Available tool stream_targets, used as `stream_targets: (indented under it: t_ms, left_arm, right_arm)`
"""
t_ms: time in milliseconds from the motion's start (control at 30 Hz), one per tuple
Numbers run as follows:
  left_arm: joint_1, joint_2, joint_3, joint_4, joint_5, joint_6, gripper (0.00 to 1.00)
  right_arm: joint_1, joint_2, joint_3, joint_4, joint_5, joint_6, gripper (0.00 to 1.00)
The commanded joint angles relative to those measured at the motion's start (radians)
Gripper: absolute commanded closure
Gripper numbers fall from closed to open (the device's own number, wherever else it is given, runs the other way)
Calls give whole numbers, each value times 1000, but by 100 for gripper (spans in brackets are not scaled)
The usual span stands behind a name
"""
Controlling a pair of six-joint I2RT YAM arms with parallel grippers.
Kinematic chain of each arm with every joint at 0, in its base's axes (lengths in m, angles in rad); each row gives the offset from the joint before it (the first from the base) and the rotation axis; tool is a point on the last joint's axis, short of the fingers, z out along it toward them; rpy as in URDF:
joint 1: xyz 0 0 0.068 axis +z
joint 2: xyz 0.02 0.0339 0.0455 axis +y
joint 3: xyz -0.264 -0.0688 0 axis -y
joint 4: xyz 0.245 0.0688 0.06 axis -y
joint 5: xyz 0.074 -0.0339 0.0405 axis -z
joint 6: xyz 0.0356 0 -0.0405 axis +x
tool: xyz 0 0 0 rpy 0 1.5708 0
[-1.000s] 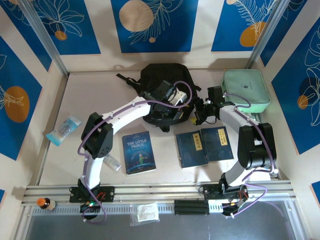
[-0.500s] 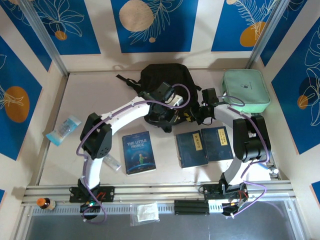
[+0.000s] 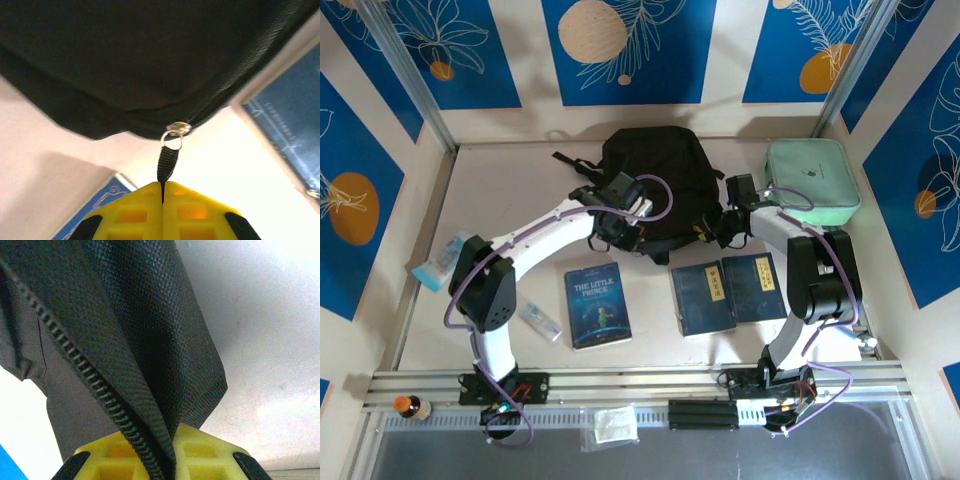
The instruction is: Pack books, pencil case, and school supplies into a backpack
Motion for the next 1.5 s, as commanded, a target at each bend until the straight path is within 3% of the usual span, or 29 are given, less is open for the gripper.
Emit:
stream_targets:
  t_ms: [0,133,267,333,500,600,733,933,1100,1167,1467]
  left_arm:
    - [52,-52,-45,-41,-56,1,100]
    - [95,-56,-69,8,-17,3,100]
    - [94,-42,-51,76,108,21,100]
    - [79,-42,-31,115,161,30,100]
    - [18,-35,33,232,250,48,100]
    - [-10,-20,45,298,284,41,100]
    - [-26,4,44,336,300,32,100]
    - [-28,25,30,326,316,39,100]
    - [-28,21,1,330,322,37,100]
    - [-27,18,-9,331,319,36,100]
    - [-11,-53,-119,244,239,92,100]
  right_arm:
    - [-25,21,38,-22,86,-35,88]
    - [-31,40,59,-18,82,-57,88]
    - [-31,38,66,0,63,-65,85]
    - [-33,12,50,24,33,-59,77]
    - [-30,-104,-7,10,-21,-7,46]
    - [-21,-178,-46,-27,-50,46,35]
    - [12,-233,-105,-3,-103,136,27]
    - [60,-183,-90,35,-123,195,24]
    - [71,-109,-48,36,-119,197,25]
    - [79,-93,-38,32,-113,199,30]
    - [82,-108,-53,16,-25,159,81]
